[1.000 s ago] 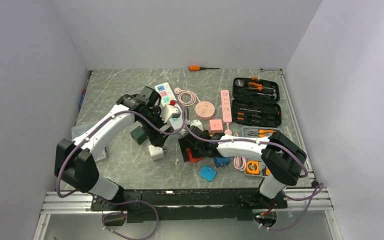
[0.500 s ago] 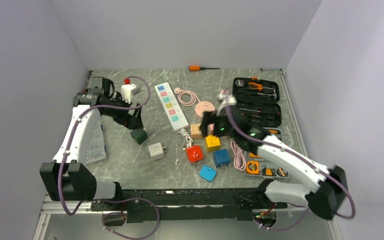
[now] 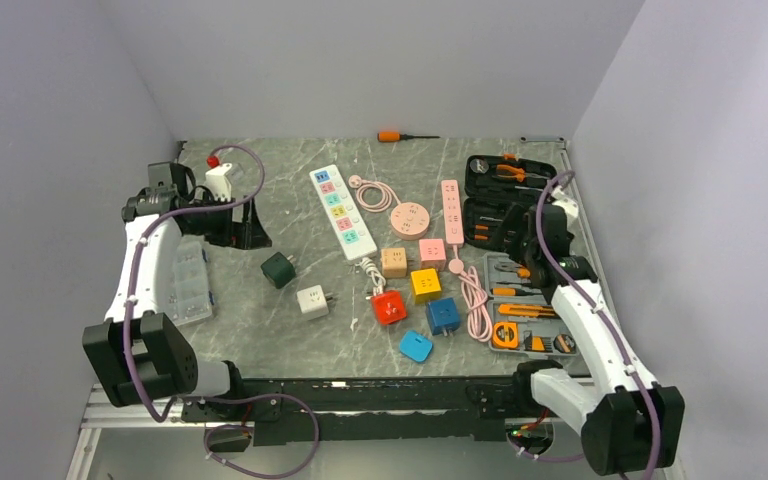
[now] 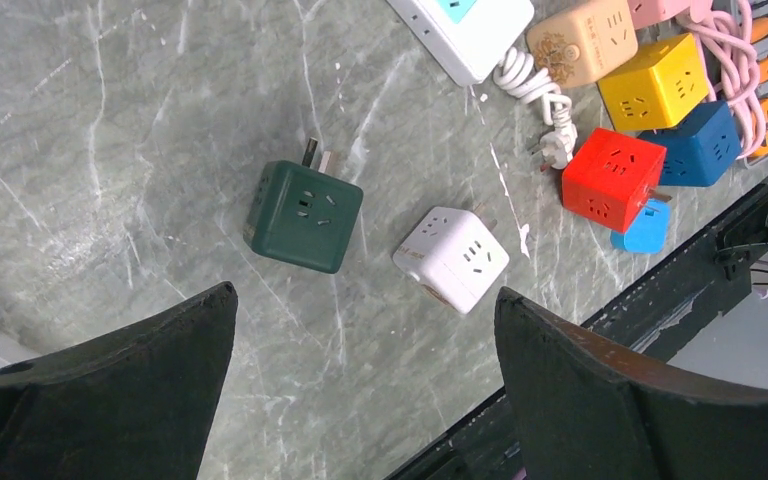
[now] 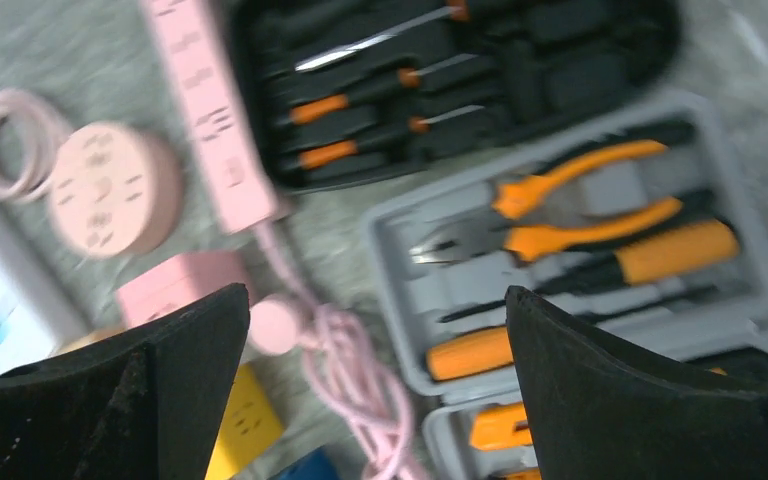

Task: Pull the plug off the socket
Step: Reset both arms

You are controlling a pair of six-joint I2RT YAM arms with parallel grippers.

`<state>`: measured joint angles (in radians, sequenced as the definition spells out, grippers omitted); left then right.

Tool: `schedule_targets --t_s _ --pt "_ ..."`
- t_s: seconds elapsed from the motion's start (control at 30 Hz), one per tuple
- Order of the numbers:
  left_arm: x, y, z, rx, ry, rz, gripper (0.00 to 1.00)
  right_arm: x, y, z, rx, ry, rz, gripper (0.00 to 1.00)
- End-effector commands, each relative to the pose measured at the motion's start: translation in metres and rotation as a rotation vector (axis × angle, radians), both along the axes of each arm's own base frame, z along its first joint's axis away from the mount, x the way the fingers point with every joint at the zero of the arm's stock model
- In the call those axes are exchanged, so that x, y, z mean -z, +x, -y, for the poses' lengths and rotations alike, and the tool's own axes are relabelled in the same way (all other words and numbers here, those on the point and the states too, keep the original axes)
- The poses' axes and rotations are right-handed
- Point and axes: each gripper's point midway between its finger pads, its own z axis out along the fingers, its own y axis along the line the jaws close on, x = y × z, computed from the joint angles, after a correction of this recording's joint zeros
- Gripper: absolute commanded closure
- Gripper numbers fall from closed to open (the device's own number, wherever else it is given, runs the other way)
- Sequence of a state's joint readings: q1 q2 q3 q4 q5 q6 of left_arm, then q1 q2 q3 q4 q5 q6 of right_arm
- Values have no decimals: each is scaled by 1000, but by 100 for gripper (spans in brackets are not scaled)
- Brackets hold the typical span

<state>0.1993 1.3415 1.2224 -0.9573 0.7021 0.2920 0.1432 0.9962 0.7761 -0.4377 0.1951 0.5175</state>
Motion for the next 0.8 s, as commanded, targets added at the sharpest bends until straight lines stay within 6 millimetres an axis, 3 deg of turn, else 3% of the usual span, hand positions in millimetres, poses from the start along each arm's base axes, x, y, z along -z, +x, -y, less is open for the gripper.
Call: schedule_targets --t_s 0.0,0.23,0.4,0.57,0.67,0.77 --pt "2 7 0 -25 -28 6 1 7 -2 47 260 -5 54 0" --pt "34 16 -32 -206 109 -70 1 -9 2 77 361 -132 197 0" --pt "62 8 -36 -261 117 -146 0 -22 12 84 374 -158 341 0" --pt "78 31 -65 -377 239 -1 1 -4 24 85 343 -216 367 0" --pt "86 42 -81 -456 296 88 1 7 17 99 404 -275 374 0" --pt "85 53 -93 -515 329 220 1 4 12 95 333 -324 495 0"
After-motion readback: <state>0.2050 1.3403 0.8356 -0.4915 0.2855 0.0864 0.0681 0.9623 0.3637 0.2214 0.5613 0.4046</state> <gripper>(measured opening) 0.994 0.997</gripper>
